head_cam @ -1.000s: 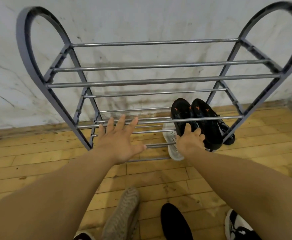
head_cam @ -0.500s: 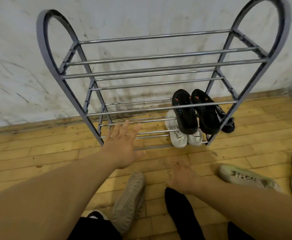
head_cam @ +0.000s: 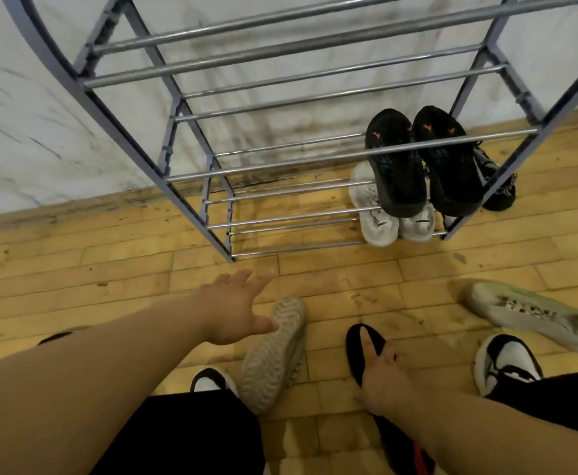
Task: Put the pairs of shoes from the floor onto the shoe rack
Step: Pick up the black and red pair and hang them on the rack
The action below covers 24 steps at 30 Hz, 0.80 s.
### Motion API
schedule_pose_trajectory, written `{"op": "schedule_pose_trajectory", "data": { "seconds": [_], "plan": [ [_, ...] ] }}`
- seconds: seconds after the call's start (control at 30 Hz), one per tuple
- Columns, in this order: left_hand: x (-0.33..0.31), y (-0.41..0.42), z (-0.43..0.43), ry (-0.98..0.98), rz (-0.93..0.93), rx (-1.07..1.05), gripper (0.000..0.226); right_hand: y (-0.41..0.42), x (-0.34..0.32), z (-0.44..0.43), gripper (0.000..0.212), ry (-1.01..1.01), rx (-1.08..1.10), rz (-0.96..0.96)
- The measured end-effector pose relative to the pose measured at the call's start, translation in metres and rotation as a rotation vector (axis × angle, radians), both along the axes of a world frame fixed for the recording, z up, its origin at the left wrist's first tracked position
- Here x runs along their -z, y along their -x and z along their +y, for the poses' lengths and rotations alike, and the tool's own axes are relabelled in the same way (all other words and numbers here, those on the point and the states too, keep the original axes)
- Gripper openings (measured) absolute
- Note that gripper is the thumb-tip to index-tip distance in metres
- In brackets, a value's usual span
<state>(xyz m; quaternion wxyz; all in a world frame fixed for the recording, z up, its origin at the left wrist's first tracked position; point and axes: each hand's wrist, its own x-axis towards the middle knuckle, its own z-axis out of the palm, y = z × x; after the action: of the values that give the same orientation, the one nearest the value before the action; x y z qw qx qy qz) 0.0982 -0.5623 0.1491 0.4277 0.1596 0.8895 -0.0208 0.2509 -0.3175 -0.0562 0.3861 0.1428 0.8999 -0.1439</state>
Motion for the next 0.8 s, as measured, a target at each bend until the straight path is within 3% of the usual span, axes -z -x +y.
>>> {"op": "schedule_pose_trajectory", "data": {
  "seconds": [0.2,0.37,0.57,0.7,0.8],
  "plan": [
    [0.009,0.011,-0.004,-0.040,-0.037,-0.066,0.100,0.010,0.015,0.005,0.131,0.004,-0.005,0.015],
    [0.004,0.011,0.003,-0.071,-0.030,-0.075,0.103,0.039,-0.022,0.014,0.138,0.140,0.108,-0.004],
    [-0.027,0.001,0.033,-0.194,-0.051,-0.127,0.114,0.091,-0.114,0.007,0.146,0.334,0.414,0.158],
    [-0.056,-0.019,0.067,-0.358,-0.142,-0.213,0.124,0.102,-0.204,0.021,0.136,0.553,0.668,0.272],
    [-0.078,-0.038,0.088,-0.510,-0.123,-0.196,0.130,0.097,-0.263,0.045,0.132,0.599,0.785,0.317]
  ]
}}
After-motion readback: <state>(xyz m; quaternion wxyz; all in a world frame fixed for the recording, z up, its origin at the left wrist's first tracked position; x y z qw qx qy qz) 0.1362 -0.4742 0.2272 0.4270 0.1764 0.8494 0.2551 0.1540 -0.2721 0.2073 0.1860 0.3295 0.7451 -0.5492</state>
